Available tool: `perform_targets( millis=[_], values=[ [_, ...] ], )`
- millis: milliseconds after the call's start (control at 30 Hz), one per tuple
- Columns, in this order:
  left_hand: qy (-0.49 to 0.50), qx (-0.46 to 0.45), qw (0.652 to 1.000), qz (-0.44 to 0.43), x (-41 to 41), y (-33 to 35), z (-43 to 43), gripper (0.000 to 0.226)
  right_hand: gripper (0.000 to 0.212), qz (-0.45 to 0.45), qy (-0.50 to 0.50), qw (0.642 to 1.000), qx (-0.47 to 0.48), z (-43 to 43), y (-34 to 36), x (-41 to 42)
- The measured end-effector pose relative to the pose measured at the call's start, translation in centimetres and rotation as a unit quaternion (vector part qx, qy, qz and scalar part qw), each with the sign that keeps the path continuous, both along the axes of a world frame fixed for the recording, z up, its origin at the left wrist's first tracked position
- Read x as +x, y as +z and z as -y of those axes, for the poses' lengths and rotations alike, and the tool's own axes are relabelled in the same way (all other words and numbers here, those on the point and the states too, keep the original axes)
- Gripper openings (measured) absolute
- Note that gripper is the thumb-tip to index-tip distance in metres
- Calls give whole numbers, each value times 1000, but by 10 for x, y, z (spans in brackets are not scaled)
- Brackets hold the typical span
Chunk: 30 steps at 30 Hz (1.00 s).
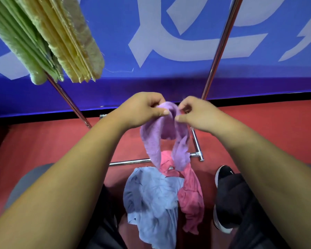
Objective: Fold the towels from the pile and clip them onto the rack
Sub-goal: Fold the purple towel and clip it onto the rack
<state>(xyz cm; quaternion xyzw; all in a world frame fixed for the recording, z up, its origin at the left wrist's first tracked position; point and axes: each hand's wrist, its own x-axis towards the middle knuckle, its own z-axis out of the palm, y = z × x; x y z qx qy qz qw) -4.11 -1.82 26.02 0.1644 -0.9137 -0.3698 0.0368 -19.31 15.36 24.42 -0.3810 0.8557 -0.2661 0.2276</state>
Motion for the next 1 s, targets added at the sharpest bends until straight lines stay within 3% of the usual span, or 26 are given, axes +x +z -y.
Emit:
perform_targets(
  millis=[67,233,333,467,500,567,633,700,833,1000],
  values=[
    [-10,37,999,2,-4,-1,-9,10,44,80,55,995,-16,4,-5,14],
    [21,6,1000,16,-2,0,-2,11,2,2,11,998,-59,9,-2,11],
    [17,-64,996,62,4,2,8,16,3,16,-5,997,-70,10,3,9],
    [34,-161,973,161,12,-5,28,20,8,48,-119,982,-137,12,8,-2],
    [58,-135,978,151,12,-6,32,20,10,57,-145,976,-150,12,9,-5],
    [126,18,989,76,11,-8,37,21,13,68,-174,971,-153,11,9,-8],
    [159,198,967,-17,8,-11,37,17,13,50,-171,977,-118,9,7,-8],
    [142,278,947,-78,3,-11,32,14,8,37,-140,987,-68,9,2,-5],
    [114,269,950,-113,-6,-6,15,5,8,54,-86,994,-41,9,-3,4],
    [83,230,967,-68,-9,-11,9,13,9,143,-64,977,-146,14,5,11]
  ],
)
